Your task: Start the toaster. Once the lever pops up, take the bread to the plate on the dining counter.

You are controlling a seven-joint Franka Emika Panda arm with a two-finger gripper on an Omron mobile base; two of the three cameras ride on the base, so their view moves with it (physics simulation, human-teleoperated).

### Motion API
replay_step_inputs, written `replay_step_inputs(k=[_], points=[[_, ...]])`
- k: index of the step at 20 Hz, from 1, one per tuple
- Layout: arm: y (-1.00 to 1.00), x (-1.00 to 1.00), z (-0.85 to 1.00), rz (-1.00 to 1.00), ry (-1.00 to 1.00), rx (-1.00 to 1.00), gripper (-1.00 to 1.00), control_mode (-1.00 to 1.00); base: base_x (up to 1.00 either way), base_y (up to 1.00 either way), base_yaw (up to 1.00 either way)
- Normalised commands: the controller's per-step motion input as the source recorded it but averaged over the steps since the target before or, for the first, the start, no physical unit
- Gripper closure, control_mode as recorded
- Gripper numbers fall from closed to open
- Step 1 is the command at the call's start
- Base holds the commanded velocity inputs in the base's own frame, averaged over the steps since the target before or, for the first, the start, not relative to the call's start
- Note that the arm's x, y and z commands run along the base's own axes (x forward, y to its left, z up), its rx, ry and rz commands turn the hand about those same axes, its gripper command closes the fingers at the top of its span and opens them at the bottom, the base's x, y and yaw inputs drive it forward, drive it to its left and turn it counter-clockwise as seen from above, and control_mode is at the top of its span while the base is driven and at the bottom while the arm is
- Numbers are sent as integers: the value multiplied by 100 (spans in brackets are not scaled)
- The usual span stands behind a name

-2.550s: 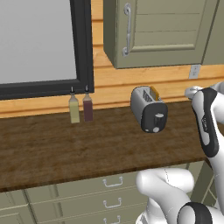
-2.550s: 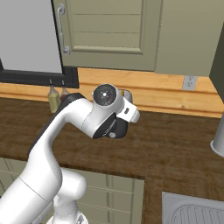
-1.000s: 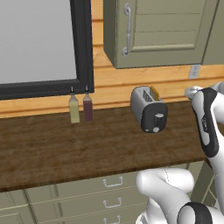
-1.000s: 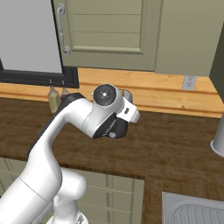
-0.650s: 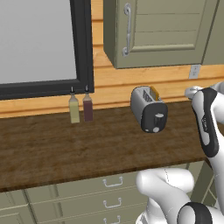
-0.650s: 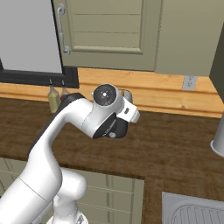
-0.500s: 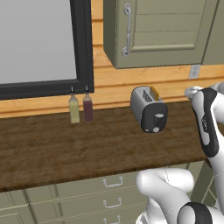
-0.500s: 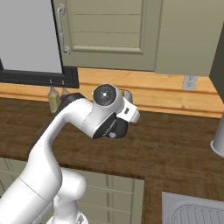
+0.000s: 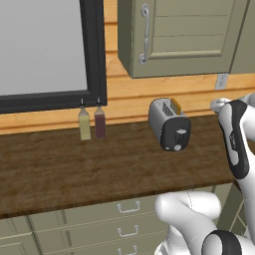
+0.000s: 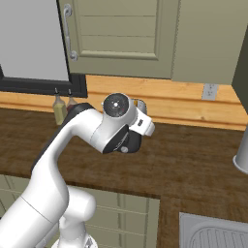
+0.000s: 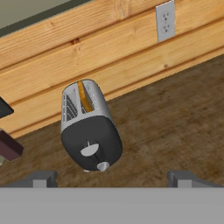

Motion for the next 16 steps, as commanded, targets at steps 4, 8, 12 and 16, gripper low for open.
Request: replay_step_inputs(k=[4, 8, 12, 16], points=[[0, 0, 0, 0, 0, 0, -100, -100, 0, 0, 0], [0, 0, 0, 0, 0, 0, -100, -100, 0, 0, 0], [0, 0, 0, 0, 0, 0, -100, -100, 0, 0, 0], [0, 0, 0, 0, 0, 0, -100, -100, 0, 0, 0]])
